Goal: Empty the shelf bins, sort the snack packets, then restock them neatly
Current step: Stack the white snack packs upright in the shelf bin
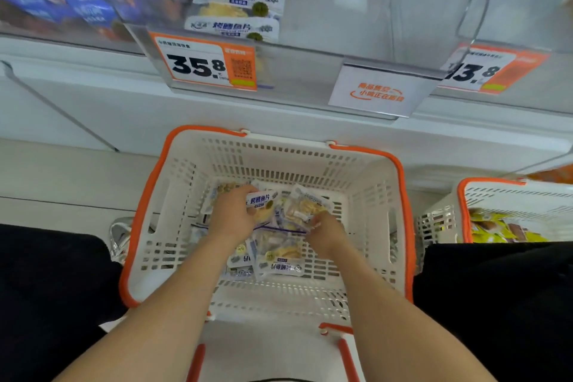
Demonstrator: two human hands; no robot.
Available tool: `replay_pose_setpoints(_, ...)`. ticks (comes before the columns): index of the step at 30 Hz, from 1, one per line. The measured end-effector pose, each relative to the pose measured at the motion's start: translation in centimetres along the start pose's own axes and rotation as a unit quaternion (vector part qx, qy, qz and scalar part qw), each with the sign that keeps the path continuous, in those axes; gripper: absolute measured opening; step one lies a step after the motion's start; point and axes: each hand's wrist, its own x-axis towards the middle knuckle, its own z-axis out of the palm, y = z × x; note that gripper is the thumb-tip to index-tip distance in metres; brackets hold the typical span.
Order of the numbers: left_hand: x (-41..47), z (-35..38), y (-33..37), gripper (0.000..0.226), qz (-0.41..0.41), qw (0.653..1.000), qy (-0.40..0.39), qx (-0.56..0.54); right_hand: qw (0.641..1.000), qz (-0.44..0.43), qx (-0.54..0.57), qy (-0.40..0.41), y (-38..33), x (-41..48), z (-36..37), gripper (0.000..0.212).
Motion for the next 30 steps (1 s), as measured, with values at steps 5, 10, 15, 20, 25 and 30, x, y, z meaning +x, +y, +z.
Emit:
replay_pose_setpoints(5, -1.4, -0.6, -1.0, 0.041, -0.032, 0.999, -0.007, -0.017, 0.982, -0.067, -0.174, -0.019, -0.4, -0.2, 1.8, 0.060)
replay_pose_setpoints(10, -1.0, -1.0, -1.1, 0.045, -0.058, 0.996, -0.029, -0.057, 0.934, -0.169, -0.315, -0.002, -1.0, 1.1, 5.4, 0.077)
replay_pose_setpoints(15, 0.1, -1.5, -1.4, 0.043, -0.078, 0.995, -0.006, -0.069, 0.932, -0.158, -0.324, -0.038, -0.6, 2.3, 6.2, 0.065)
replay_pose_setpoints(20, -0.2, -1.6, -1.0, 0.029, -0.106, 0.987, 0.052, -0.113, 0.996, -0.070, 0.031, -0.056, -1.8, 2.5, 3.0, 0.033)
replay_pose_setpoints(25, -0.8, -3.0, 1.7, 0.016, -0.129, 0.969, 0.093, -0.192, 0.962, -0.026, 0.265, 0.056, -4.4, 0.3, -1.2, 0.026)
replay_pose_setpoints(30, -2.8, -5.3, 5.3, 0.018, -0.137, 0.923, 0.139, -0.331, 0.908, -0.055, 0.388, 0.152, -6.5, -2.9, -3.0, 0.040)
